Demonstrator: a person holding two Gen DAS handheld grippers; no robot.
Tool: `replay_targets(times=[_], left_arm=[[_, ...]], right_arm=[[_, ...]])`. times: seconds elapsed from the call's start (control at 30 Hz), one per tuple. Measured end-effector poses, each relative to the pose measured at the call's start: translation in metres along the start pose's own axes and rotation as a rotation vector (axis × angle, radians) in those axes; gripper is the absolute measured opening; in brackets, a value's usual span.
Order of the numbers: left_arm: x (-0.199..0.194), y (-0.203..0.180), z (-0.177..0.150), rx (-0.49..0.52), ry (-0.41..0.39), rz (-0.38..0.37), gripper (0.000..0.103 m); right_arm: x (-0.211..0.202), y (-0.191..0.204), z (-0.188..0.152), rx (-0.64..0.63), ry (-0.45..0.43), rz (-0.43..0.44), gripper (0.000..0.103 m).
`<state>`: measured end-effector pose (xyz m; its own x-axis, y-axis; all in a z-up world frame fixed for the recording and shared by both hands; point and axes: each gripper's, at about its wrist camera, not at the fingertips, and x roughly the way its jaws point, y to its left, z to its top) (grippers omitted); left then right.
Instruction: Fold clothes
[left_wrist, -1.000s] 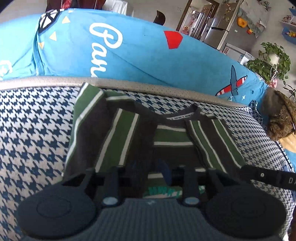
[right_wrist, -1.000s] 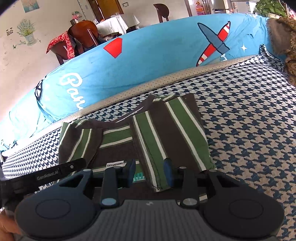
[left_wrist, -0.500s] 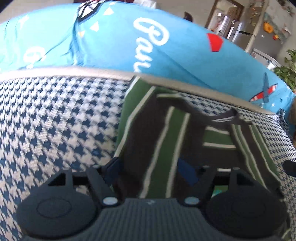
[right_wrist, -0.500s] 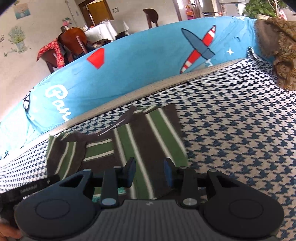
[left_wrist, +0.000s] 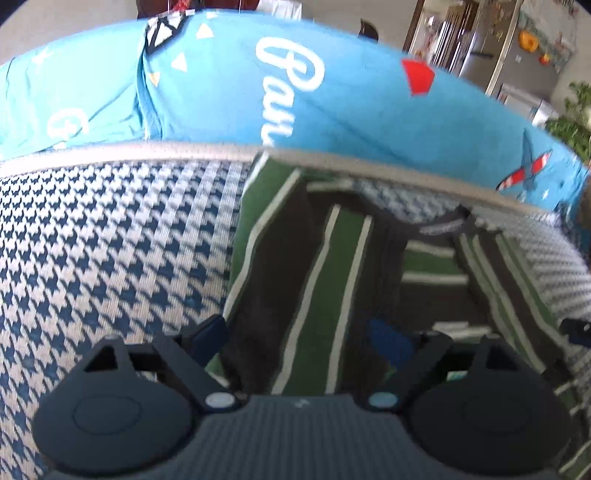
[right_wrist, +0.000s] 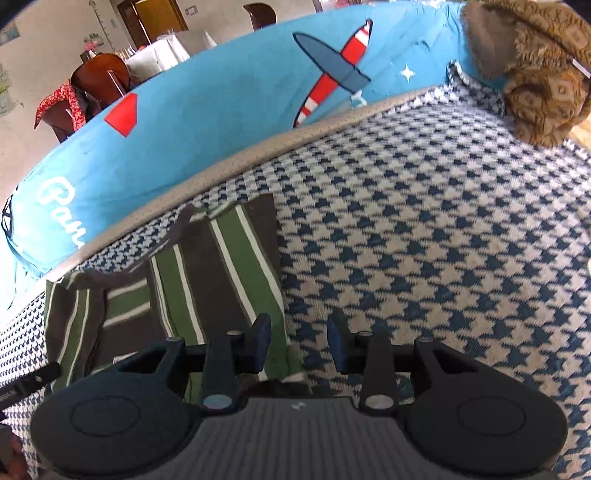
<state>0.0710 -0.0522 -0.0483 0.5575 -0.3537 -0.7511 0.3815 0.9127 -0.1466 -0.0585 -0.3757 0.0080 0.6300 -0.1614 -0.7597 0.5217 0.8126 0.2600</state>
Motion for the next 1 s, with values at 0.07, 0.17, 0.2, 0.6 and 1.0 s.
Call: replay_targets(times=[0.07, 0.17, 0.2, 0.6, 1.0], left_arm=[[0.005, -0.001, -0.003, 0.017, 0.019, 0.031, 0.092], [0.002, -0.003, -0.004, 0.021, 0.023, 0.038, 0.096], [0.001, -0.003, -0.004, 0.014, 0.023, 0.032, 0.097], [-0.027, 0.006, -0.004, -0.038, -0.004, 0.025, 0.101], [-0.06, 0.018, -0.014, -0.051, -0.029, 0.041, 0.103]], right_arm=[[0.003, -0.001, -0.001, 0.004, 0.012, 0.007, 0.034], [0.007, 0.0, -0.004, 0.007, 0.022, 0.019, 0.035], [0.008, 0.001, -0.005, 0.001, 0.018, 0.021, 0.036], [0.011, 0.017, -0.006, -0.037, -0.008, 0.051, 0.033], [0.002, 0.038, -0.011, -0.07, -0.089, 0.081, 0.009]])
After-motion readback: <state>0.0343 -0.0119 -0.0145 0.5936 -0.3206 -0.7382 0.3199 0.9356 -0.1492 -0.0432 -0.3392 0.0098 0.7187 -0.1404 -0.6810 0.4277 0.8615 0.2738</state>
